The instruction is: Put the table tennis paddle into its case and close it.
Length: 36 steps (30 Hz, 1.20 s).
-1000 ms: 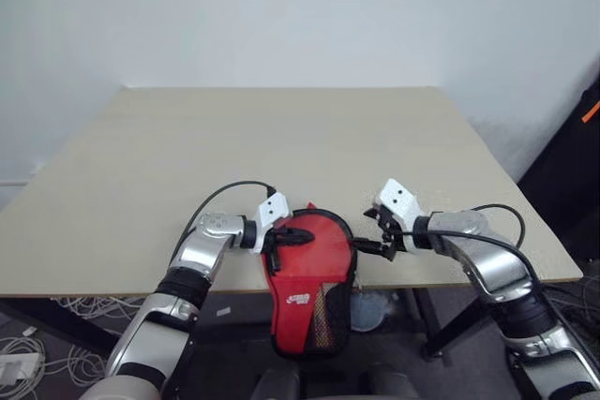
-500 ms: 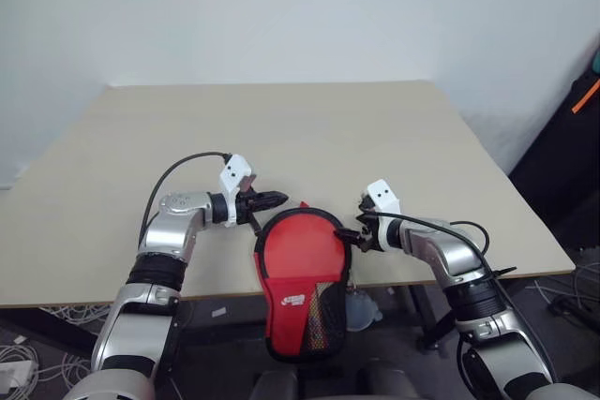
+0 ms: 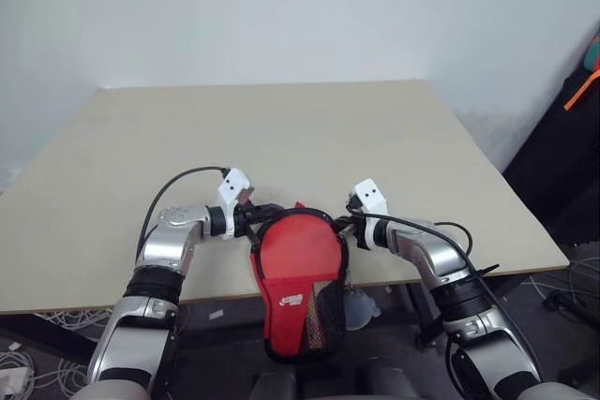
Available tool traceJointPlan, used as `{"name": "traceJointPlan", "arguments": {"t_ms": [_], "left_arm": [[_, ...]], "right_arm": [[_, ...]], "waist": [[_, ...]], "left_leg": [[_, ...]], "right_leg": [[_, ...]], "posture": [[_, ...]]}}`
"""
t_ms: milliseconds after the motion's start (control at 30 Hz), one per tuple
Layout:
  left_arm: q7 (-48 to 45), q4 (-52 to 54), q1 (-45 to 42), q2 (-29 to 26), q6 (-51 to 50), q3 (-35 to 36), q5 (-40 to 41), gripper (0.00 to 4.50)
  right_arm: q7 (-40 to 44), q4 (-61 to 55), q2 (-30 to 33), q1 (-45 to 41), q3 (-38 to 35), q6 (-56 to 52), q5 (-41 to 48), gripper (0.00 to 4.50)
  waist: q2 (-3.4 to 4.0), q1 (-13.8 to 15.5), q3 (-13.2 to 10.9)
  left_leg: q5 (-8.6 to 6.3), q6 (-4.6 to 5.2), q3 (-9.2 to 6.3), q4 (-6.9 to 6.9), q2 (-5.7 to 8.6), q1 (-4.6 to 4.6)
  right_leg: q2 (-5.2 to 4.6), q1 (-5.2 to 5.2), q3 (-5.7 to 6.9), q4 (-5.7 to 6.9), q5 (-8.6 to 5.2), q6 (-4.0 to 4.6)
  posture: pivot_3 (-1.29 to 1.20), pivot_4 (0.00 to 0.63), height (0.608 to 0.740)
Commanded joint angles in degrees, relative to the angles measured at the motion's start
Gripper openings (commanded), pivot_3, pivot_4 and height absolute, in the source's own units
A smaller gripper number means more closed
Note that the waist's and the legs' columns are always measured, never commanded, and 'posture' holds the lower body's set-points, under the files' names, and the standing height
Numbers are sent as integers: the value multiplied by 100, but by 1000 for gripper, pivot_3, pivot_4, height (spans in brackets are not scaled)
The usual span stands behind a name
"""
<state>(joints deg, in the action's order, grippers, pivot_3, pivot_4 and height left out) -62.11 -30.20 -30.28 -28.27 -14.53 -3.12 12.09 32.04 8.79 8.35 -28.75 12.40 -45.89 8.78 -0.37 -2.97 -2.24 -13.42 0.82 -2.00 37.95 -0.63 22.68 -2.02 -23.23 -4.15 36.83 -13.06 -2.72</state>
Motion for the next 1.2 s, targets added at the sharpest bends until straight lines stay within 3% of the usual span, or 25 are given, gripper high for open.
{"name": "traceJointPlan", "arguments": {"t_ms": [33,467,900,1200], "left_arm": [[28,172,-102,9,31,52,34,0],[28,-94,-196,136,129,-48,-92,0],[57,37,-57,141,80,-29,-62,0],[96,150,30,124,25,-8,-40,0]], "right_arm": [[45,-109,-4,-142,4,79,56,19],[-312,1316,-288,-1371,21,1353,-417,19],[-1118,4008,-758,-2908,-172,2807,-887,19],[-1601,5518,-999,-3468,-384,3423,-1056,19]], "waist": [[0,0,0],[3,-2,-3],[6,-13,-6],[11,-20,-9]], "left_leg": [[0,0,0,0,0,0],[1,-1,0,-1,0,3],[5,-6,-1,-7,-1,2],[6,-7,0,-10,-1,0]], "right_leg": [[0,0,0,0,0,0],[3,-5,-2,2,2,2],[5,-9,-5,5,5,6],[6,-11,-8,6,6,7]], "posture": [[0,0,739],[0,0,739],[0,0,739],[0,0,739]]}}
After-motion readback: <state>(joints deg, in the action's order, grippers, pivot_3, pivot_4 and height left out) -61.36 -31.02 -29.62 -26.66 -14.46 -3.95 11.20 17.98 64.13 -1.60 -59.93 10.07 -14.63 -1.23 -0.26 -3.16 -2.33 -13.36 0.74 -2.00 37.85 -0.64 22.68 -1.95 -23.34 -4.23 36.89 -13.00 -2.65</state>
